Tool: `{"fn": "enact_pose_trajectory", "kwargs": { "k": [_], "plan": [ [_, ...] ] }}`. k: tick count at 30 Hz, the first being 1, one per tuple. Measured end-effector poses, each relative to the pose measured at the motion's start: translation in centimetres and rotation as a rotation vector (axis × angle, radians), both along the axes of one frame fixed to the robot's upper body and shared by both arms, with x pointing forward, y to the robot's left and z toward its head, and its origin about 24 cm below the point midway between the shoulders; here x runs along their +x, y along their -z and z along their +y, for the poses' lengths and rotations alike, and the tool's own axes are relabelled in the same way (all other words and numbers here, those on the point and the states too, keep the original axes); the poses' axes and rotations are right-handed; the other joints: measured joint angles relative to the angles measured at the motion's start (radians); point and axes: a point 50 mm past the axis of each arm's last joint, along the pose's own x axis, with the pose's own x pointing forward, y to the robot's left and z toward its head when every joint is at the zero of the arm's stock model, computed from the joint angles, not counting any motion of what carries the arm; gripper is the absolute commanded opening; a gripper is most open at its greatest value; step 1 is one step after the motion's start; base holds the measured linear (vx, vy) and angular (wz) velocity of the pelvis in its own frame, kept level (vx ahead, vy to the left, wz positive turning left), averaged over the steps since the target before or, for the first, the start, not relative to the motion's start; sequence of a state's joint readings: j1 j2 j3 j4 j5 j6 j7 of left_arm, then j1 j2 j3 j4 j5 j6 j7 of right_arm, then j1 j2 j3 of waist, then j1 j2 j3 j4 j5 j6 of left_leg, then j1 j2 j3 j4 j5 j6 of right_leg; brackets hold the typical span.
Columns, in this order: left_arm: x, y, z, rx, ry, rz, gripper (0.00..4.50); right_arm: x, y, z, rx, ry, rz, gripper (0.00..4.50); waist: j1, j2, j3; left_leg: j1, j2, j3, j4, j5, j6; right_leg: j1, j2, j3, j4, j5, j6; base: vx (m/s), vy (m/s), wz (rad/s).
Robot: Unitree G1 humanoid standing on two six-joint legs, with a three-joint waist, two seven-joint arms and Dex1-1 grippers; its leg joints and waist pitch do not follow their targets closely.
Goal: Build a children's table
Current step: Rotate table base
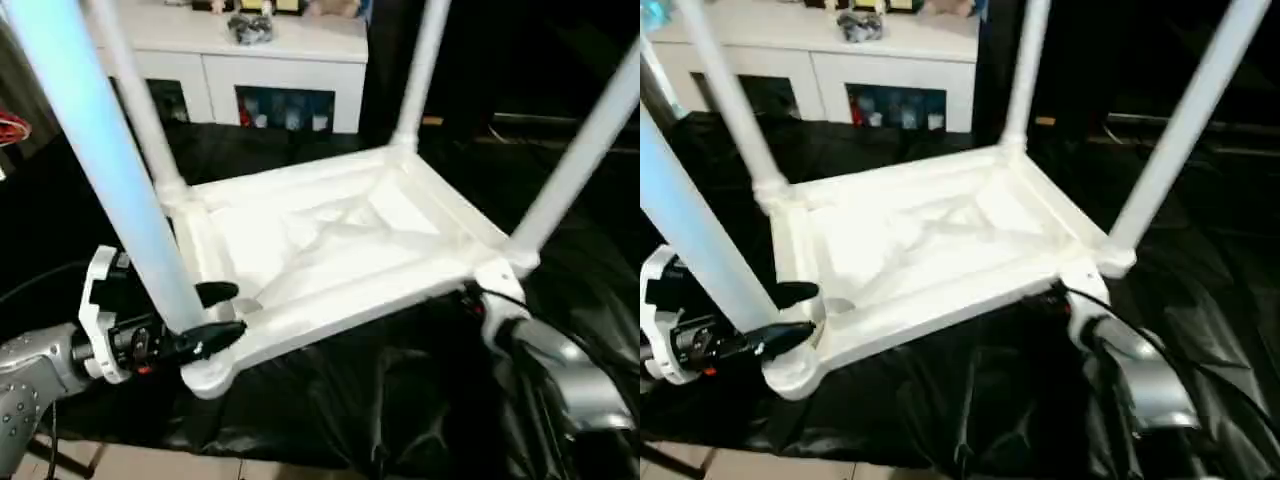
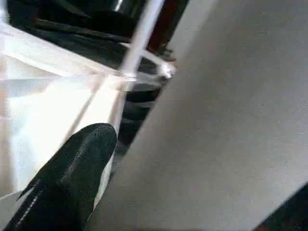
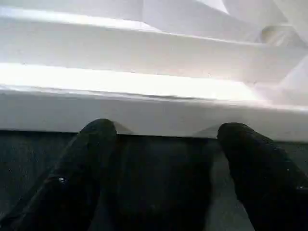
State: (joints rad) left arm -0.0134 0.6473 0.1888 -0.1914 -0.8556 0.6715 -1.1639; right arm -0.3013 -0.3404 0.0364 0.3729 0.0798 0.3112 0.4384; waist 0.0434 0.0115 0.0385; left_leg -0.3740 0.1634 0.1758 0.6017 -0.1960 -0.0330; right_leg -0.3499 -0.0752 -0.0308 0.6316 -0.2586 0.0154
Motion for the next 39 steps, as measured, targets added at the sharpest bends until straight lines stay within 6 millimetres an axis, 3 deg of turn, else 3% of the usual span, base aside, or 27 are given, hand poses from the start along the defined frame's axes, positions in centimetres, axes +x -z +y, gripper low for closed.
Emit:
{"fn": "enact_pose_trajectory", "kwargs": {
  "k": [3,7,14,21,26,39],
  "plan": [
    [-0.3,0.0,-1.7,-0.055,0.056,0.024,4.45,0.9,-0.2,2.2,0.031,-0.059,-0.022,3.88,-0.011,0.000,0.000,0.000,0.000,0.000,0.000,0.000,0.000,0.000,0.000,0.000,0.000,0.000,0.000,0.000,0.000,0.00],
    [-0.6,0.4,-3.5,-0.103,0.110,0.051,4.45,1.5,-0.5,4.8,0.060,-0.167,-0.040,3.88,-0.012,0.000,0.000,0.000,0.002,0.000,0.000,0.000,0.000,0.000,0.002,-0.001,0.000,0.000,0.000,0.000,0.000,0.00],
    [-0.8,0.5,-6.2,-0.172,0.183,0.086,4.45,2.3,-0.7,7.1,0.066,-0.263,-0.050,3.88,-0.008,-0.005,0.003,0.000,0.003,0.000,0.000,0.001,-0.001,0.000,0.002,-0.001,0.000,0.000,0.000,0.000,0.000,0.00],
    [2.0,0.2,-9.3,-0.198,0.182,-0.003,4.45,2.6,-0.2,8.9,0.104,-0.335,-0.027,3.88,-0.006,-0.015,0.009,0.001,0.005,0.000,0.000,0.004,-0.005,0.001,0.002,-0.005,0.001,0.002,-0.003,0.000,0.000,0.00],
    [3.2,0.0,-11.3,-0.200,0.221,-0.021,4.45,2.6,0.3,9.1,0.121,-0.351,-0.010,3.88,-0.006,-0.016,0.010,0.000,0.006,0.000,0.000,0.004,-0.006,0.000,0.002,-0.007,0.000,0.002,-0.003,0.000,0.000,0.00],
    [5.5,0.3,-17.2,-0.170,0.218,-0.156,4.45,2.9,0.4,7.6,0.138,-0.293,-0.014,3.88,-0.009,-0.014,0.010,-0.001,0.007,0.000,0.000,0.004,-0.005,0.000,0.002,-0.008,-0.001,0.002,-0.003,0.000,0.000,0.00]
  ]
}}
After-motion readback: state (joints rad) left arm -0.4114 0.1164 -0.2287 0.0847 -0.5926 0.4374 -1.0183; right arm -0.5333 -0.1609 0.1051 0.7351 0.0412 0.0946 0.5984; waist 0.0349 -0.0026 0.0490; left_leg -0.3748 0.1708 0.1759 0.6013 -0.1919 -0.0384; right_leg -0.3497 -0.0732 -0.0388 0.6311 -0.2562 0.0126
